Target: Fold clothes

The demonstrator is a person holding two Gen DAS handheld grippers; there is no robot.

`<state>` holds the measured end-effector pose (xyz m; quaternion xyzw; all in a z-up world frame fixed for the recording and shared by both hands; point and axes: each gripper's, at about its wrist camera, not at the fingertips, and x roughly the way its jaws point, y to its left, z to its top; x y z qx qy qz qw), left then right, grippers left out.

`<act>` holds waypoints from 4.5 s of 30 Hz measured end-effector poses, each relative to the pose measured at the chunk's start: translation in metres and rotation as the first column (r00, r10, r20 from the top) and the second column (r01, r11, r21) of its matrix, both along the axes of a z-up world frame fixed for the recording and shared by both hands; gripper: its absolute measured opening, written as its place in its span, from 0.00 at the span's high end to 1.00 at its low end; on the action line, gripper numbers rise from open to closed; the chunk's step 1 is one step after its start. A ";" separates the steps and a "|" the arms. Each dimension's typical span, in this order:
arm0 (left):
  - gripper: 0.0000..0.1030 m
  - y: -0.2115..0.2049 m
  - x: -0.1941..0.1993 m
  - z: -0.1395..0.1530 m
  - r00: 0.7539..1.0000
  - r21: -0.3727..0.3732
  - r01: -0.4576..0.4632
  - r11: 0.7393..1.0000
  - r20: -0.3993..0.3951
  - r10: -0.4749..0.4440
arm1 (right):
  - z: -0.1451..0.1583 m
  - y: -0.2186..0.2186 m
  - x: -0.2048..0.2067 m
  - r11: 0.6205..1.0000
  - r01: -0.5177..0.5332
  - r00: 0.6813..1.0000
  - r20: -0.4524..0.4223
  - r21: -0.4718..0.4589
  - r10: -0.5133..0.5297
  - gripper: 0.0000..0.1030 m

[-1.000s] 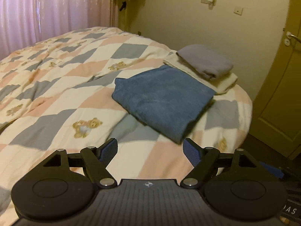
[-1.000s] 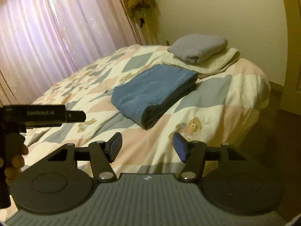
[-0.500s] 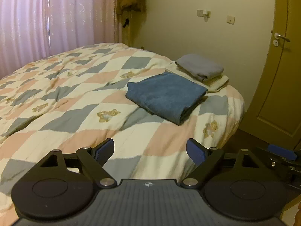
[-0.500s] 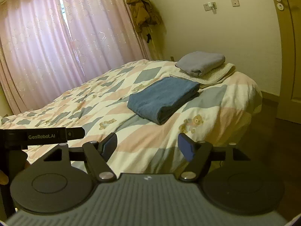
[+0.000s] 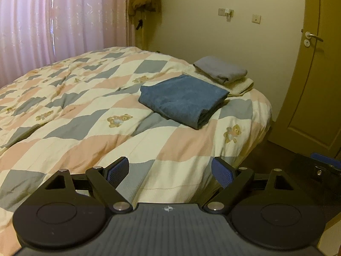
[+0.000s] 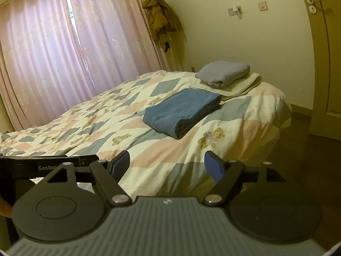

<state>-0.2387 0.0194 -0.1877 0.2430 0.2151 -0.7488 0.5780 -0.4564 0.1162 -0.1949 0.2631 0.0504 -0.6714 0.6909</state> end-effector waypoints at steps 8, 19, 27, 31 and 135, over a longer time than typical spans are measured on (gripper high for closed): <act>0.15 -0.023 -0.002 -0.017 1.000 0.063 -0.019 0.998 0.020 0.018 | -0.020 -0.027 -0.004 0.997 -0.020 1.000 0.020 0.079 0.019 0.27; 0.15 -0.060 -0.001 -0.035 0.999 0.131 -0.035 0.991 0.033 0.031 | -0.037 -0.073 -0.013 0.988 -0.026 1.000 0.020 0.150 0.023 0.27; 0.15 -0.072 0.002 -0.033 0.999 0.135 -0.040 0.990 0.027 0.037 | -0.041 -0.087 -0.017 0.985 -0.029 0.999 0.024 0.168 0.025 0.27; 0.15 -0.076 0.001 -0.036 0.999 0.144 -0.040 0.989 0.029 0.036 | -0.045 -0.090 -0.020 0.983 -0.025 0.999 0.027 0.182 0.020 0.27; 0.62 -0.341 -0.087 -0.049 0.424 0.502 -0.289 0.815 -0.696 0.579 | 0.033 -0.689 -0.215 0.280 -0.860 0.490 0.540 0.426 0.685 0.67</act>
